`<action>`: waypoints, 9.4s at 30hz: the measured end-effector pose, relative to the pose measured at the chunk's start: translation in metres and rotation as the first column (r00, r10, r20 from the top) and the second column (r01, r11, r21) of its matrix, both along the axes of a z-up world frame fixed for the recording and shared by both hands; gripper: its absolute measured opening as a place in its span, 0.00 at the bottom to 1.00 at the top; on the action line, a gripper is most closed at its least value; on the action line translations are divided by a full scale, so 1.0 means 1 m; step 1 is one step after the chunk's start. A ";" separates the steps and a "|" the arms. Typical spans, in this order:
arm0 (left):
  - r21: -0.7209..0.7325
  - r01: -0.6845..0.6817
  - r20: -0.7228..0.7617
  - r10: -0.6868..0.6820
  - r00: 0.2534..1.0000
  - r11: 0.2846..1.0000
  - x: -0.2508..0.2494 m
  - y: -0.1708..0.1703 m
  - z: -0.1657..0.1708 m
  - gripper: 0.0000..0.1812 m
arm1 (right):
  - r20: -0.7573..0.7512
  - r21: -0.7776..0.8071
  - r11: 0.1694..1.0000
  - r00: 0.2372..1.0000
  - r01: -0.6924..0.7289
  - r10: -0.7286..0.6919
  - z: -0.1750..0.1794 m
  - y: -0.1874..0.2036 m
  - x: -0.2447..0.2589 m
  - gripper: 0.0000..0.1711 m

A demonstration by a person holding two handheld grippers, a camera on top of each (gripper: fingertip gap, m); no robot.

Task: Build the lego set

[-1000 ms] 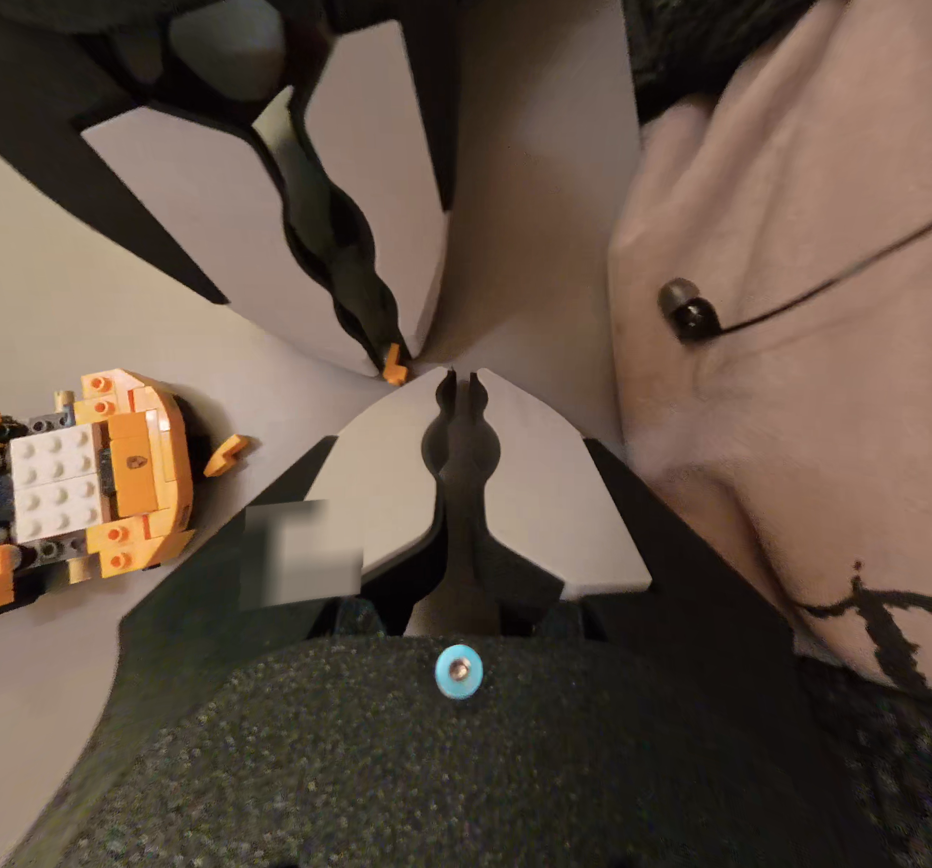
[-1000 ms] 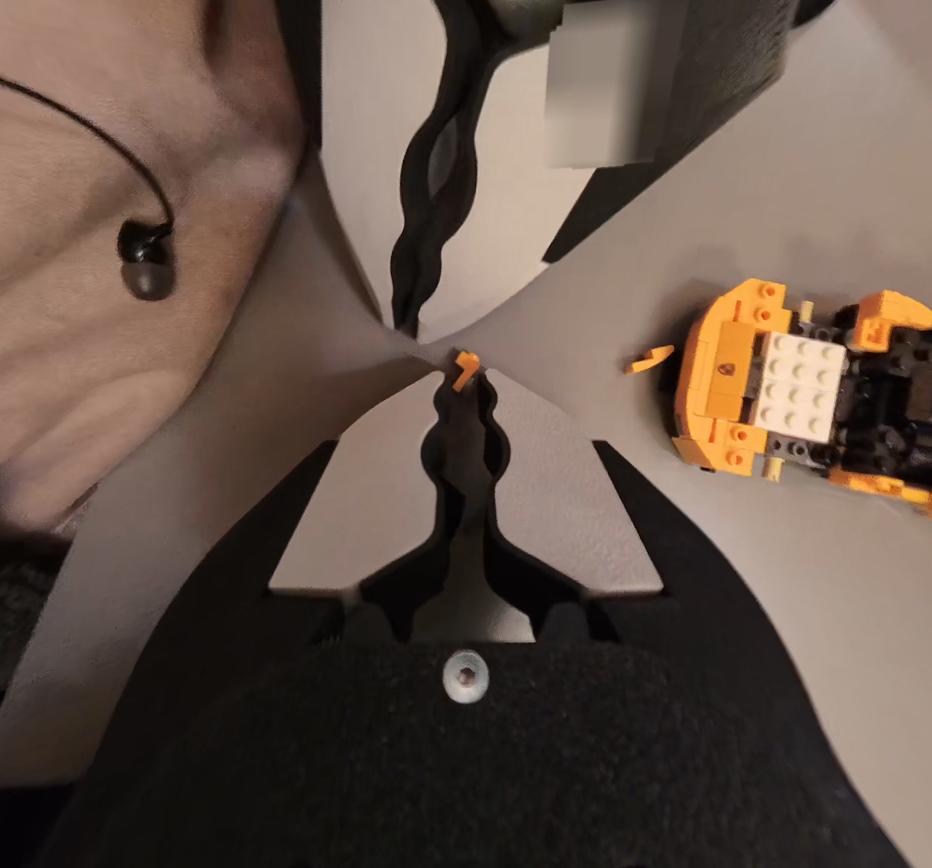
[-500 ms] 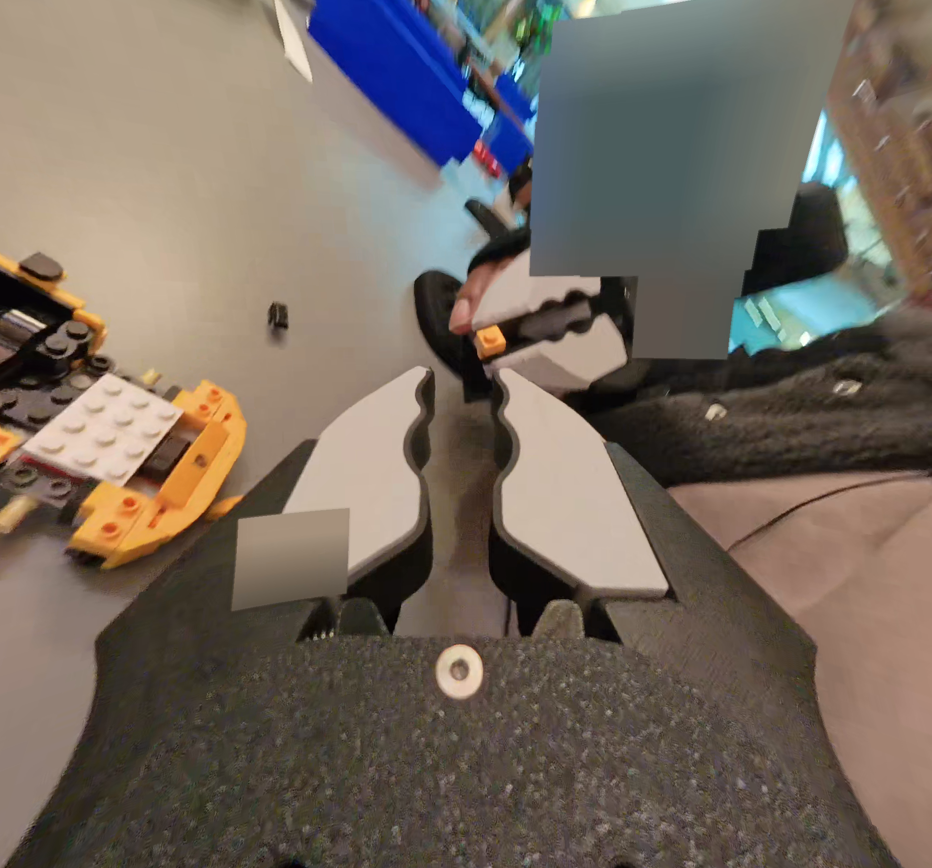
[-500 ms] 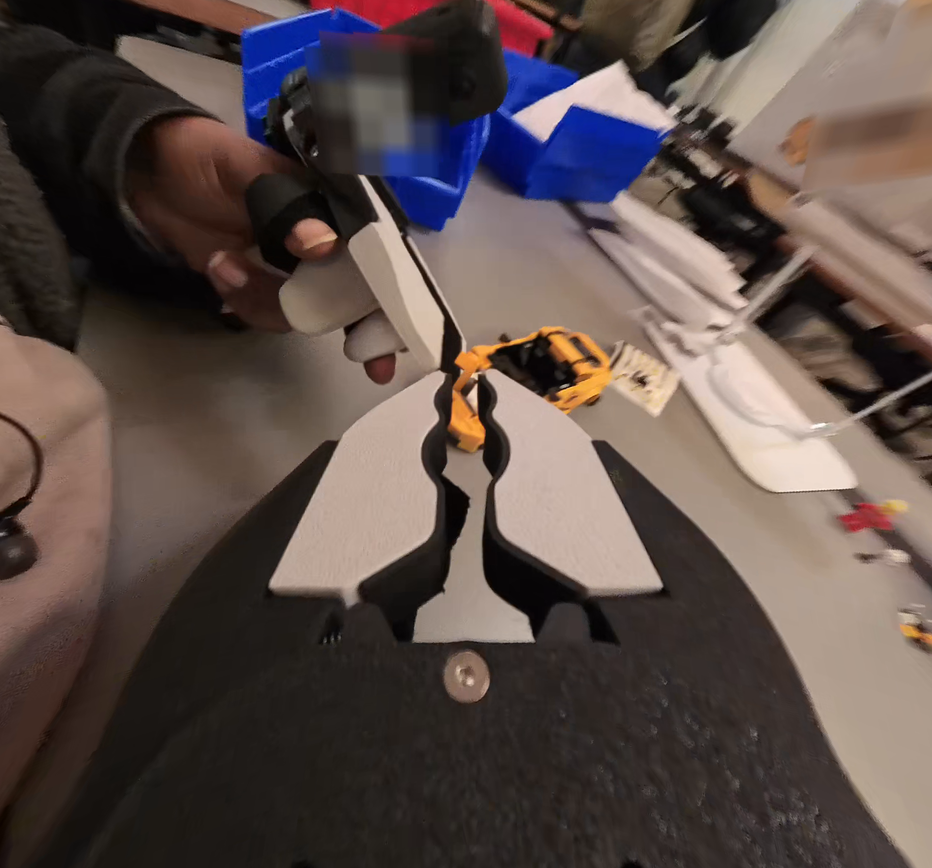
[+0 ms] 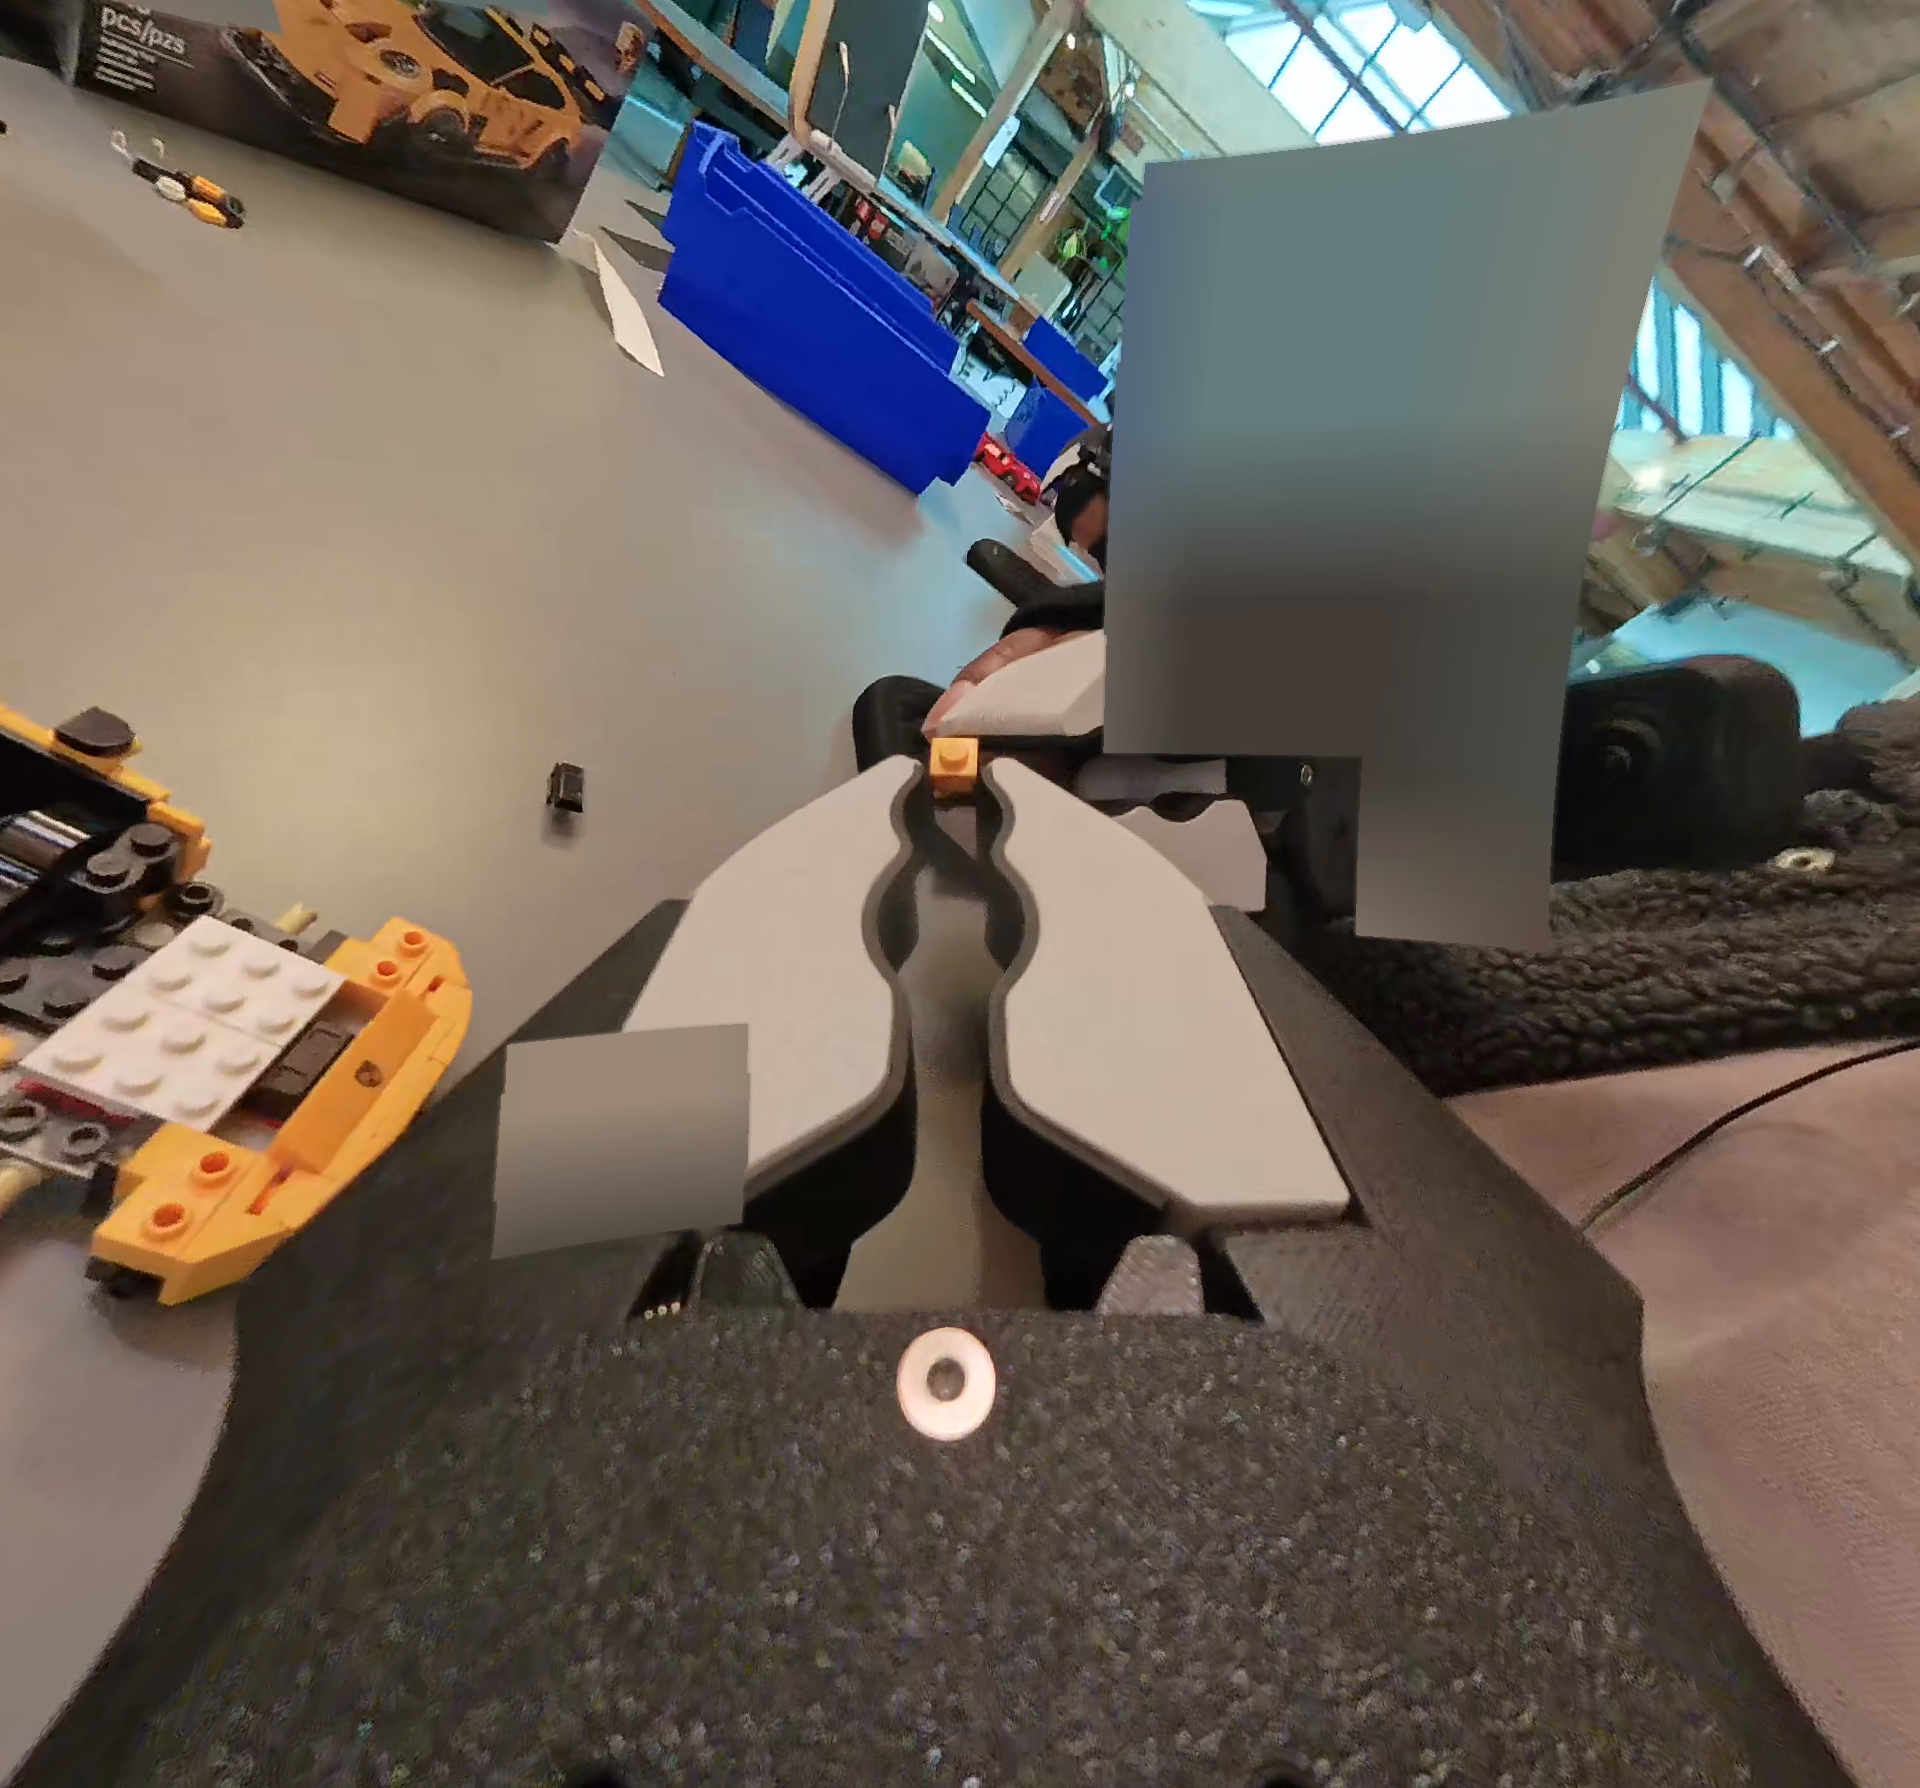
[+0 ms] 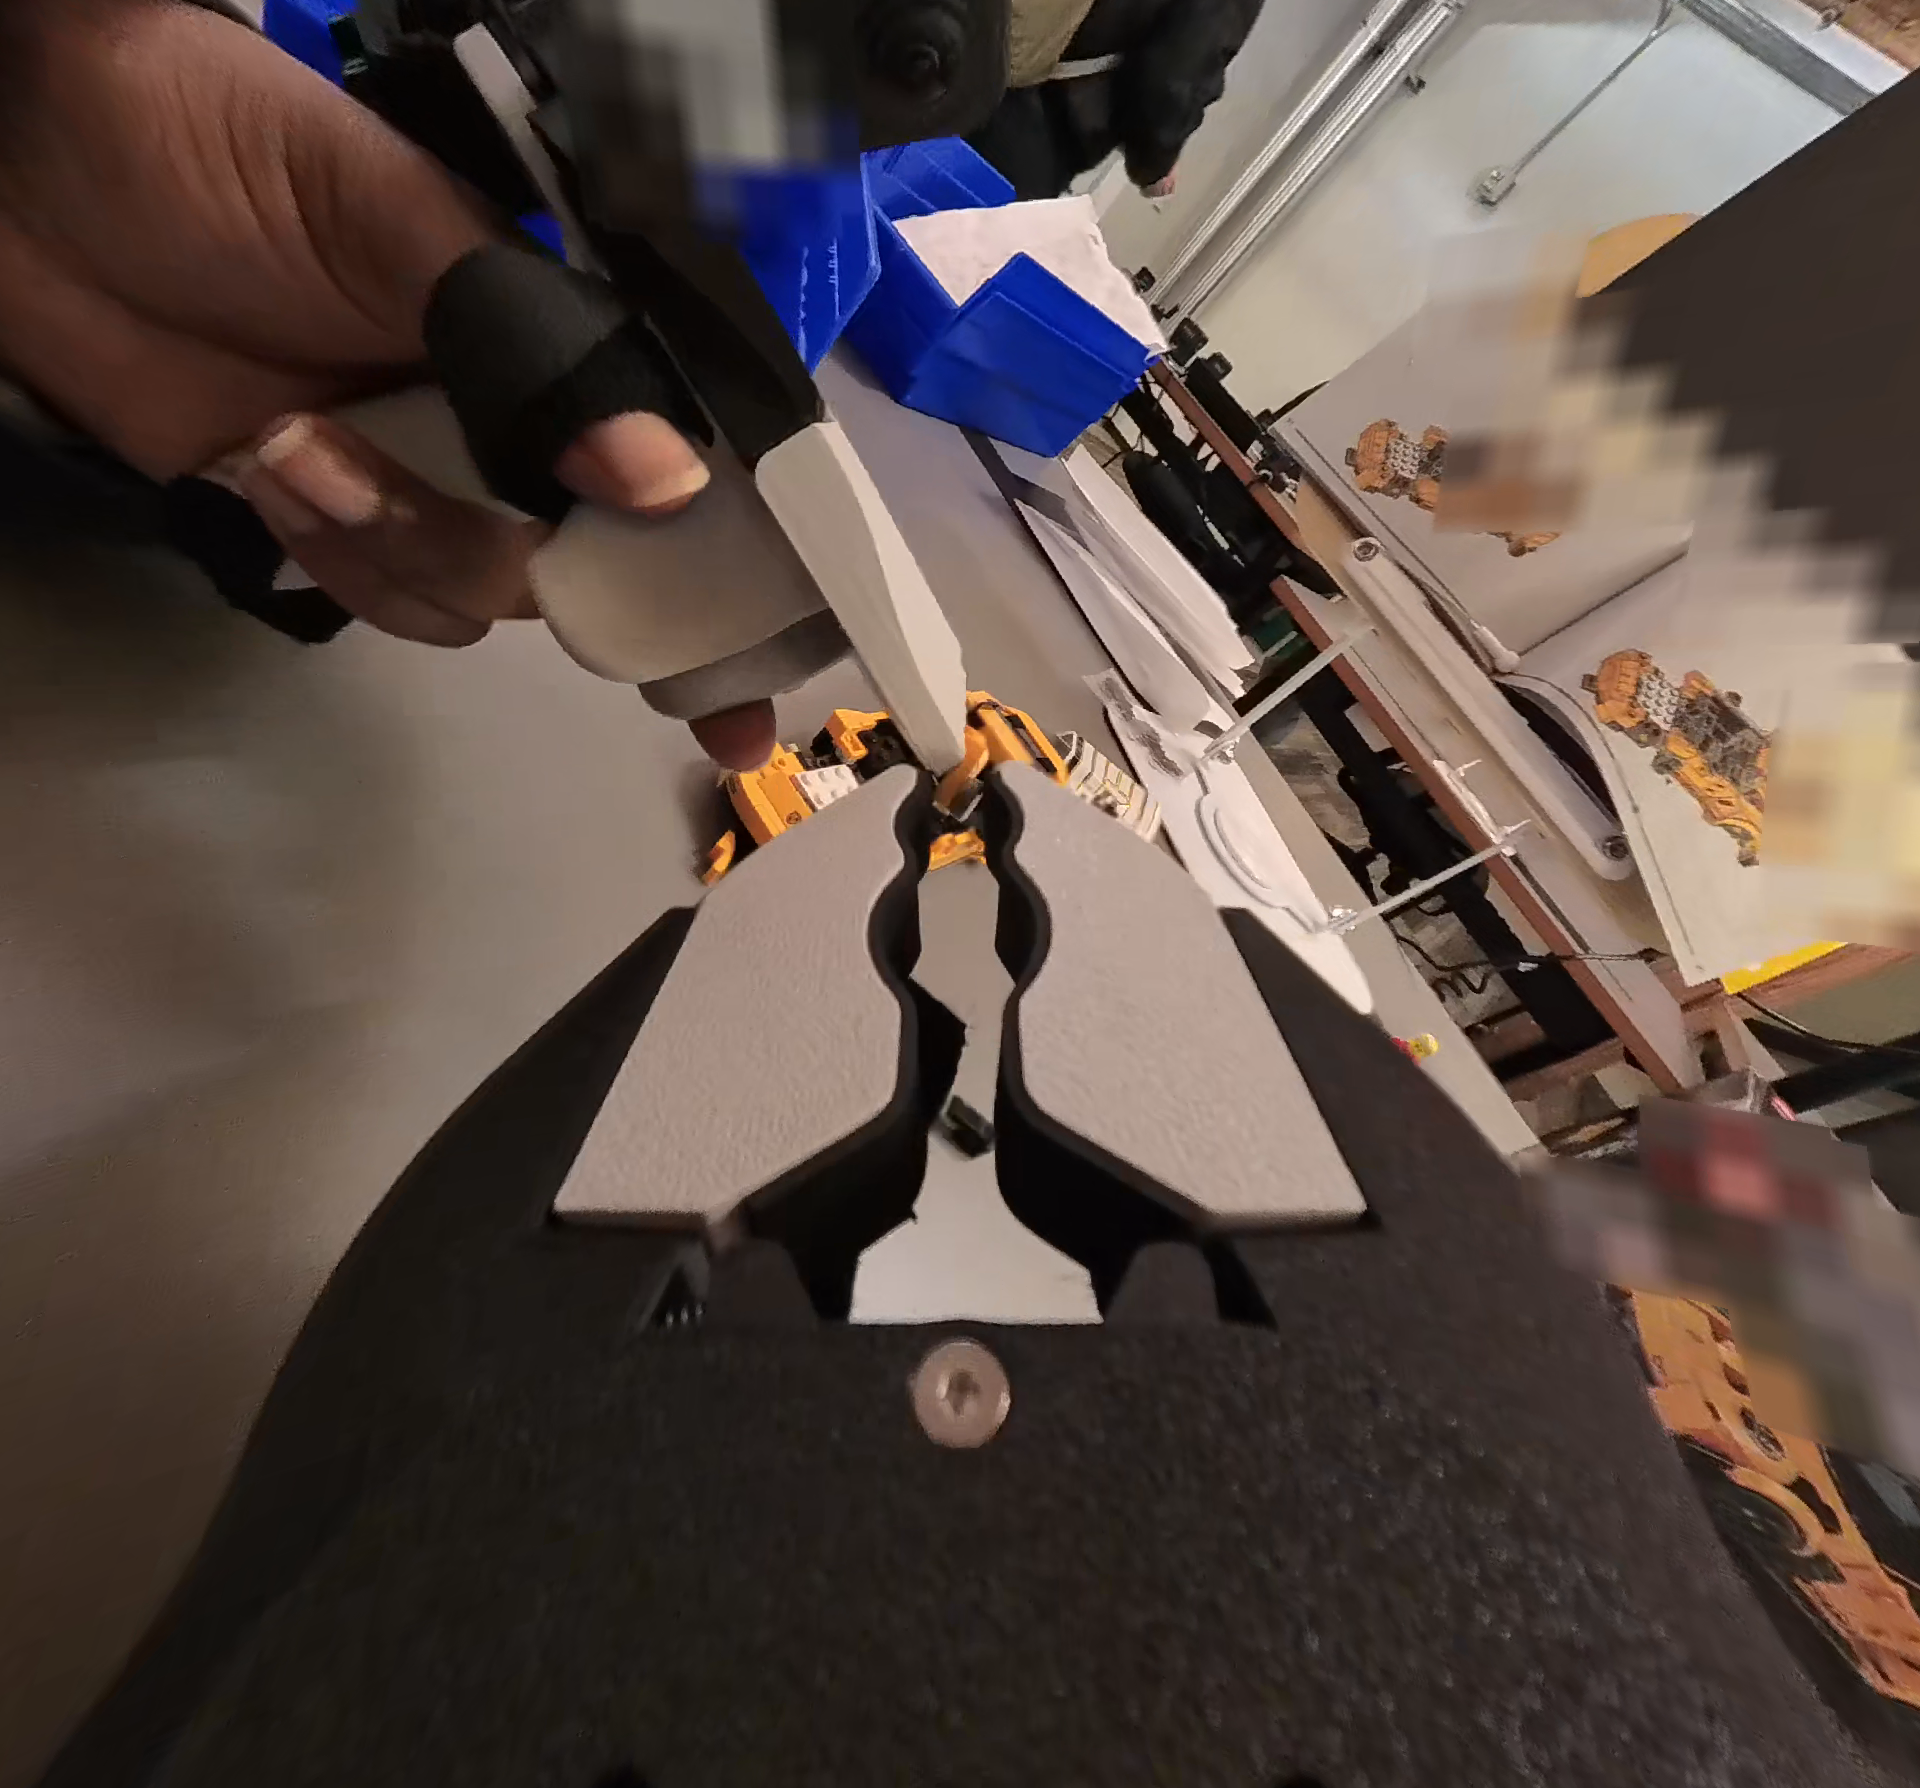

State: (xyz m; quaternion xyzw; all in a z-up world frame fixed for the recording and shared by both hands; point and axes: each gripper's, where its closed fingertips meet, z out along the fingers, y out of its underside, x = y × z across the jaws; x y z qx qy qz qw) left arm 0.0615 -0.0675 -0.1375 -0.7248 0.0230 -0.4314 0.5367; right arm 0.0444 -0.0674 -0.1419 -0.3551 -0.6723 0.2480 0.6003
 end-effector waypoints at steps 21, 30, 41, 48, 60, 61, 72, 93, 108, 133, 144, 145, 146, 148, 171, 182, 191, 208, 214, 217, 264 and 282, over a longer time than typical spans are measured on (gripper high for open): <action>-0.134 0.318 -0.877 -0.261 0.403 0.939 -0.001 -0.023 -0.040 0.04 | 0.448 -0.392 0.869 0.762 -0.302 0.467 -0.031 -0.027 0.009 0.04; 0.034 0.342 -0.756 -0.200 0.623 0.939 0.002 -0.023 -0.013 0.11 | 0.113 -0.550 0.740 0.843 -0.387 0.525 0.004 -0.023 0.012 0.04; 0.134 0.347 -0.615 -0.197 0.764 0.928 0.012 -0.023 0.003 0.04 | -0.092 -0.628 0.607 0.821 -0.488 0.564 0.016 -0.025 0.020 0.04; -0.030 0.322 -0.678 -0.256 0.689 0.946 0.005 -0.030 -0.043 0.04 | 0.172 -0.617 0.693 0.795 -0.374 0.582 -0.030 -0.027 0.016 0.07; -0.149 0.251 -0.740 -0.277 0.613 0.956 -0.016 -0.024 -0.082 0.04 | 0.411 -0.534 0.783 0.712 -0.318 0.569 -0.066 -0.022 -0.003 0.04; -0.150 0.248 -0.737 -0.275 0.617 0.957 -0.017 -0.024 -0.083 0.04 | 0.411 -0.537 0.781 0.711 -0.317 0.571 -0.067 -0.022 -0.004 0.04; -0.214 0.194 -0.806 -0.285 0.519 0.957 -0.052 -0.028 -0.096 0.06 | 0.537 -0.476 0.827 0.647 -0.298 0.542 -0.093 -0.013 0.000 0.04; -0.230 0.143 -0.823 -0.270 0.500 0.963 -0.059 -0.024 -0.103 0.05 | 0.622 -0.438 0.847 0.579 -0.300 0.527 -0.100 -0.013 -0.001 0.05; -0.246 0.146 -0.820 -0.286 0.496 0.958 -0.061 -0.027 -0.103 0.04 | 0.607 -0.514 0.835 0.604 -0.197 0.516 -0.088 -0.010 -0.009 0.08; -0.153 0.158 -0.732 -0.219 0.645 0.976 -0.072 -0.036 -0.078 0.03 | 0.619 -0.437 0.899 0.720 -0.017 0.315 -0.087 -0.018 -0.026 0.00; -0.203 0.143 -0.730 -0.247 0.637 0.969 -0.065 -0.030 -0.089 0.04 | 0.582 -0.426 0.905 0.761 -0.015 0.287 -0.090 0.003 -0.015 0.04; -0.208 0.140 -0.736 -0.249 0.630 0.968 -0.065 -0.030 -0.091 0.04 | 0.592 -0.450 0.893 0.750 0.003 0.296 -0.093 0.002 -0.016 0.05; -0.211 0.138 -0.740 -0.251 0.624 0.968 -0.065 -0.030 -0.092 0.04 | 0.604 -0.465 0.885 0.740 0.027 0.296 -0.096 0.002 -0.018 0.07; -0.211 0.136 -0.746 -0.249 0.617 0.968 -0.065 -0.030 -0.093 0.04 | 0.632 -0.482 0.874 0.717 0.065 0.296 -0.102 0.001 -0.022 0.08; -0.221 0.142 -0.758 -0.261 0.597 0.965 -0.068 -0.035 -0.097 0.04 | 0.686 -0.430 0.903 0.648 -0.006 0.331 -0.102 -0.018 -0.030 0.04; -0.219 0.163 -0.762 -0.273 0.587 0.962 -0.077 -0.042 -0.095 0.04 | 0.752 -0.371 0.929 0.581 -0.018 0.311 -0.110 -0.036 -0.044 0.04; -0.025 0.309 -0.811 -0.200 0.550 0.951 -0.049 -0.042 -0.073 0.10 | 0.663 -0.568 0.820 0.549 -0.074 0.509 -0.086 -0.035 -0.030 0.04; 0.178 0.419 -0.860 -0.067 0.507 0.890 -0.008 -0.035 -0.058 0.08 | 0.355 -0.910 0.401 0.307 -0.103 0.883 -0.063 -0.039 0.013 0.04; 0.175 0.450 -0.882 -0.064 0.467 0.875 -0.004 -0.039 -0.061 0.02 | 0.334 -0.928 0.365 0.264 -0.077 0.905 -0.062 -0.039 0.017 0.04; 0.171 0.456 -0.892 -0.060 0.449 0.873 0.000 -0.040 -0.063 0.02 | 0.326 -0.933 0.353 0.246 -0.073 0.913 -0.062 -0.038 0.020 0.04; -0.169 0.200 -0.742 -0.258 0.618 0.965 -0.030 -0.025 -0.091 0.12 | 0.627 -0.486 0.805 0.506 -0.341 0.593 -0.102 0.007 0.020 0.03; -0.292 0.377 -0.760 -0.452 0.466 0.879 -0.013 -0.025 -0.108 0.04 | 0.641 -0.481 0.750 0.402 -0.453 0.654 -0.104 -0.009 0.023 0.03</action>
